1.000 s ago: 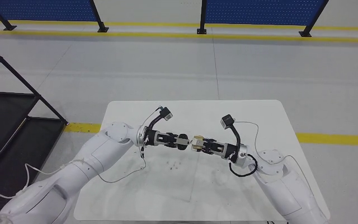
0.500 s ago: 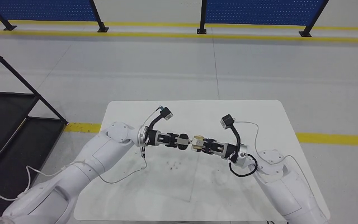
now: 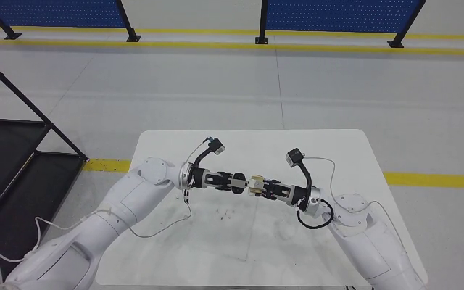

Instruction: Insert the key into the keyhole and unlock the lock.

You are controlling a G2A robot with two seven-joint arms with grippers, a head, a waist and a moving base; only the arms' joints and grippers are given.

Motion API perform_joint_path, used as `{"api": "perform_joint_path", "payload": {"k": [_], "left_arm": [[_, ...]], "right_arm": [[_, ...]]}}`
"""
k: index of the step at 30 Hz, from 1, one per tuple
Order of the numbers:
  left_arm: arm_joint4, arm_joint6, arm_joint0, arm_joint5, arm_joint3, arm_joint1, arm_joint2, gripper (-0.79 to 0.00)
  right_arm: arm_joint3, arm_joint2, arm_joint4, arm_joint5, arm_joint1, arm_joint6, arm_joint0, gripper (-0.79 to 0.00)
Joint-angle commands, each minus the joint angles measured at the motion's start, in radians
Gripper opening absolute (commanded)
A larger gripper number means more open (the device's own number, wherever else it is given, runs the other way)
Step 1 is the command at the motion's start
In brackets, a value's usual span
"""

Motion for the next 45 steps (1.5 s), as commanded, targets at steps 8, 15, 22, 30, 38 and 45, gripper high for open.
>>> {"api": "perform_joint_path", "payload": {"k": [8,15,22,30,38,45], "left_arm": [[0.025,0.016,0.017,-0.015,-0.009,-0.006,-0.017,-0.785],[0.037,0.015,0.024,-0.015,-0.014,-0.009,-0.032,-0.785],[0.037,0.009,0.03,-0.009,-0.015,-0.012,-0.045,-0.785],[0.036,0.0,0.035,0.001,-0.016,-0.016,-0.057,-0.785],[0.037,-0.009,0.039,0.01,-0.016,-0.021,-0.067,-0.785],[0.035,-0.016,0.043,0.017,-0.014,-0.025,-0.076,-0.785]], "right_arm": [[0.0,0.0,0.0,0.0,0.0,0.0,0.0,-0.785],[0.0,0.0,0.0,0.0,0.0,0.0,0.0,-0.785],[0.0,0.0,0.0,0.0,0.0,0.0,0.0,-0.785],[0.0,0.0,0.0,0.0,0.0,0.0,0.0,-0.76],[0.0,0.0,0.0,0.0,0.0,0.0,0.0,-0.653],[0.0,0.0,0.0,0.0,0.0,0.0,0.0,-0.674]]}}
